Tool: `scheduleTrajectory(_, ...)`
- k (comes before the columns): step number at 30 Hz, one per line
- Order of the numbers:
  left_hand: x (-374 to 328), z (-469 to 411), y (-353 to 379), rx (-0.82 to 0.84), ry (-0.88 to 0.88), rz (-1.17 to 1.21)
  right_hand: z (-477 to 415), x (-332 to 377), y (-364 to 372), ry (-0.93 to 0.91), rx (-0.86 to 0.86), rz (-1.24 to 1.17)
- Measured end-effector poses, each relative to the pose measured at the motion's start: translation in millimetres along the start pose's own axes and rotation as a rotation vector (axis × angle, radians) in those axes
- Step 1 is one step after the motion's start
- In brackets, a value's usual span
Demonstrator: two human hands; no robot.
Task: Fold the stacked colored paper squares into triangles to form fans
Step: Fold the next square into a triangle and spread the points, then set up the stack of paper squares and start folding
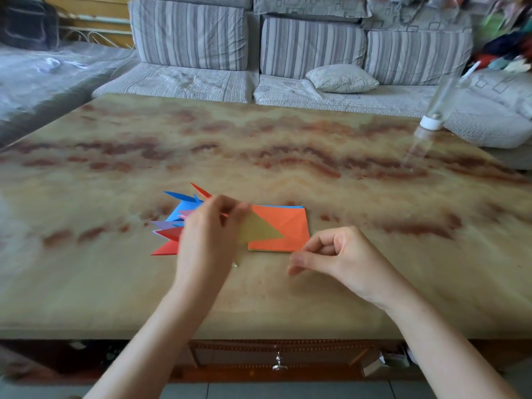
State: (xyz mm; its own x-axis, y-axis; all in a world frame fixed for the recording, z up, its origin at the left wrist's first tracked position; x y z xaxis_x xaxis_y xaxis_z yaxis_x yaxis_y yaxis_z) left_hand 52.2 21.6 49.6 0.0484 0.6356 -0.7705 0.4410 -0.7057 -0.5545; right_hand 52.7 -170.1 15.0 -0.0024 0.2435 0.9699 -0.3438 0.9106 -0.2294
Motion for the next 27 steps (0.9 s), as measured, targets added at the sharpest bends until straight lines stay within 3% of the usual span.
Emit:
scheduleTrajectory(3, 11.7, -16.2, -34.8, -0.123, -0.019, -0.066, 2.9, 0.7, -9.1, -0.026, -0.036, 0.017)
scheduleTrajectory(7, 19.1, -15.2, -28.3, -0.017, -0.017, -0.212, 0.8, 5.4, -22.3, -0.080, -0.137, -0.060)
scheduleTrajectory(14, 43.6, -22.9, -35.9, -0.055, -0.096, -0.448, -2.1, 4.7, -13.2, -0.105, -0.128, 0.035)
scheduleTrajectory(18, 55.8, -25.2, -30.6, -0.034, -0.107, -0.531, -3.3, 3.1, -11.9, -0.128, -0.154, 0.130)
scheduleTrajectory(24, 58.0, -32.9, -39.7, -0.094, -0.037, -0.546, -1.7, 16.6, -19.3, -0.356, -0.337, 0.465)
scheduleTrajectory(27, 34.5, -31.7, -44.3, -0.168, 0.086, -0.486, -10.0, 13.8, -9.4, -0.403, -0.280, 0.612)
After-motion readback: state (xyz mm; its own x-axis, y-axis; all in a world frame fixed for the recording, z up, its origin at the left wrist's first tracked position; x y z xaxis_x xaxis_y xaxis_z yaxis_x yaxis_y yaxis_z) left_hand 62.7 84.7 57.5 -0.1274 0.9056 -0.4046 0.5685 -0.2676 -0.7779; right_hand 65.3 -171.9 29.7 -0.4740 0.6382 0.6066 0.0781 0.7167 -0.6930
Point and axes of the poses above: each hand's wrist, its own z-axis away from the middle knuckle, its own y-axis out of the palm, x = y × z, the point moved 10 cm from there along -z, towards the middle knuckle, and after that the axes turned 8 degrees about -z, right-handed, at the moved point
